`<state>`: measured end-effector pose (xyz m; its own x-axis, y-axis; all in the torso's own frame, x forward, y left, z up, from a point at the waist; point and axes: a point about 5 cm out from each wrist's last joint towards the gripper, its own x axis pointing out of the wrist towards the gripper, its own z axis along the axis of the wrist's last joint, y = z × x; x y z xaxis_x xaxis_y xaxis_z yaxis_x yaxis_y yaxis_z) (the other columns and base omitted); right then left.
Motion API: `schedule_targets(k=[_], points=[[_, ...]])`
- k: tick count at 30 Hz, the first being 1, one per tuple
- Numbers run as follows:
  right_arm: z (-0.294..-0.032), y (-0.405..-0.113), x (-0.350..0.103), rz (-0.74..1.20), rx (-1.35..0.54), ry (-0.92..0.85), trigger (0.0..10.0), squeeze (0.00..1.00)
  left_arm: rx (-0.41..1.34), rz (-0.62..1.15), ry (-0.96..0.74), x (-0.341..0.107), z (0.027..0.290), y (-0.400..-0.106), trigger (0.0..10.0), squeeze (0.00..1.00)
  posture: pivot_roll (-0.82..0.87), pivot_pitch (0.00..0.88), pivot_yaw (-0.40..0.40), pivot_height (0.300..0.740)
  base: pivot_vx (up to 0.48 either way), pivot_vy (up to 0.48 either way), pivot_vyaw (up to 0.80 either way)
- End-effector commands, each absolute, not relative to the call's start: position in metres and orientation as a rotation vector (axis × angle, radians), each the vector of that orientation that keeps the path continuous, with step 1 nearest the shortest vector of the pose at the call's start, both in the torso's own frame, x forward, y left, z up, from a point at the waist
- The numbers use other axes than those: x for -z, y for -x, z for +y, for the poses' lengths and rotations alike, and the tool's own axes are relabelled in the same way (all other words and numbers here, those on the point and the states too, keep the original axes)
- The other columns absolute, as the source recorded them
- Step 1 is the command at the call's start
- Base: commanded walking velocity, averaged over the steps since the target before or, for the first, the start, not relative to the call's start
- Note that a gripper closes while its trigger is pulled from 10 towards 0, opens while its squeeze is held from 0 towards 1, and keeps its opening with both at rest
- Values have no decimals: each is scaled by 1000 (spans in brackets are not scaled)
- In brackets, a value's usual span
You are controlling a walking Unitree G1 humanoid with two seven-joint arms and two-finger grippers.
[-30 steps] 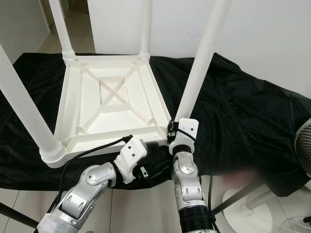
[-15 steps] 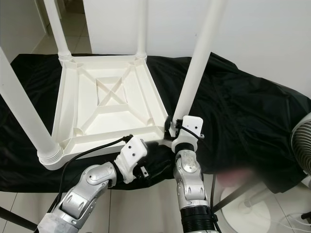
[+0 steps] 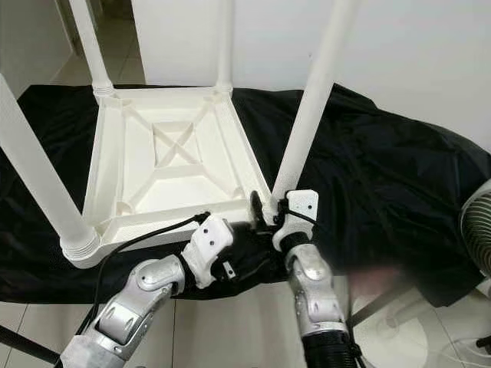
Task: Building children table
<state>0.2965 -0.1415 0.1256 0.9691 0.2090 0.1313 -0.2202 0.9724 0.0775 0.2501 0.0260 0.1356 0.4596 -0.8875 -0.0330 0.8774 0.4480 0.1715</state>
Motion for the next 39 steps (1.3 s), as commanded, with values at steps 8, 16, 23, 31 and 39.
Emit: schedule_targets(k=[8,16,23,31,39], points=[[-153,-309,-128,-134,-364,-42,10000,0,1080,-71,-174,-136,25,-253,10000,0,-44,24,-47,740,0,0,0],[-149,-320,-128,-118,-552,37,10000,0,1105,-79,-180,-136,23,-253,10000,0,-48,22,-35,740,0,0,0],[-149,-325,-122,-84,-615,74,0,0,1110,-85,-181,-137,21,-254,10000,0,-39,19,-40,740,0,0,0],[-160,-327,-113,-49,-645,91,0,0,1097,-90,-174,-138,22,-256,10000,0,-35,19,-44,740,0,0,0],[-166,-326,-114,-58,-587,52,10000,0,1095,-92,-172,-138,21,-257,10000,0,-42,30,-45,740,0,0,0]])
